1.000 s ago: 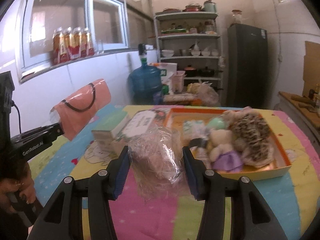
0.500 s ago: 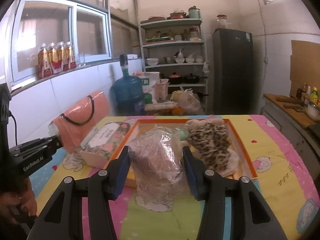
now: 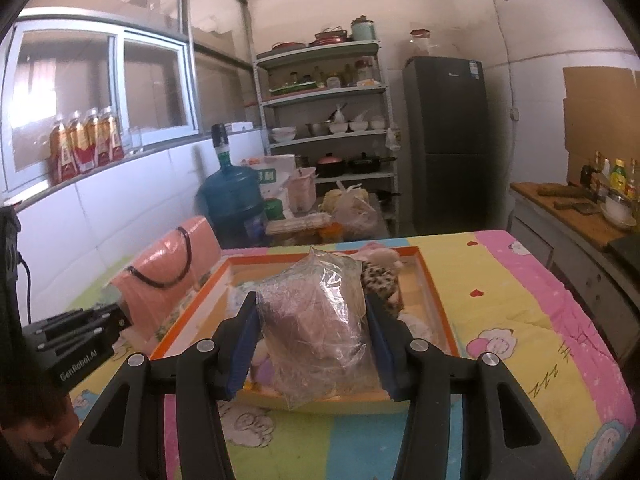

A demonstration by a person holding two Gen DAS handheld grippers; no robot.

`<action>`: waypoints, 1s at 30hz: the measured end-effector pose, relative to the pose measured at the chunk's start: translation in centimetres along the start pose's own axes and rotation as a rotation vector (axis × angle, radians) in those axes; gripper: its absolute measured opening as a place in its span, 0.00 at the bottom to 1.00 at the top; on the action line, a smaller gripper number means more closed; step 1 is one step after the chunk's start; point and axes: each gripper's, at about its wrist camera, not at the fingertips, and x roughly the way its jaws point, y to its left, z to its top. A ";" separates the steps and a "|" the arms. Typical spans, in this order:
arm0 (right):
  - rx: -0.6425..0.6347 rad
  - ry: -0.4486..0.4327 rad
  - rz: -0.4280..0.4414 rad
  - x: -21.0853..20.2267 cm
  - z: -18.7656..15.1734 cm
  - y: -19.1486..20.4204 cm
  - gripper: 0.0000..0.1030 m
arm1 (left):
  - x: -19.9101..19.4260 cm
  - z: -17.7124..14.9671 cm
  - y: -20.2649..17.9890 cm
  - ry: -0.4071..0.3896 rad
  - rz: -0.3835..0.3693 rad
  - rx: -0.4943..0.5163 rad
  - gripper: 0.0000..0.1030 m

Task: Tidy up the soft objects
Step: 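Lift and carry the plastic bag and pink pack over the orange-rimmed box, then lower both items into the box and open both tools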

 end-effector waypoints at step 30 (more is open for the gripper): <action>0.005 0.081 0.000 6.1 -0.1 -4.4 0.51 | 7.9 0.4 -4.4 0.060 0.028 0.027 0.05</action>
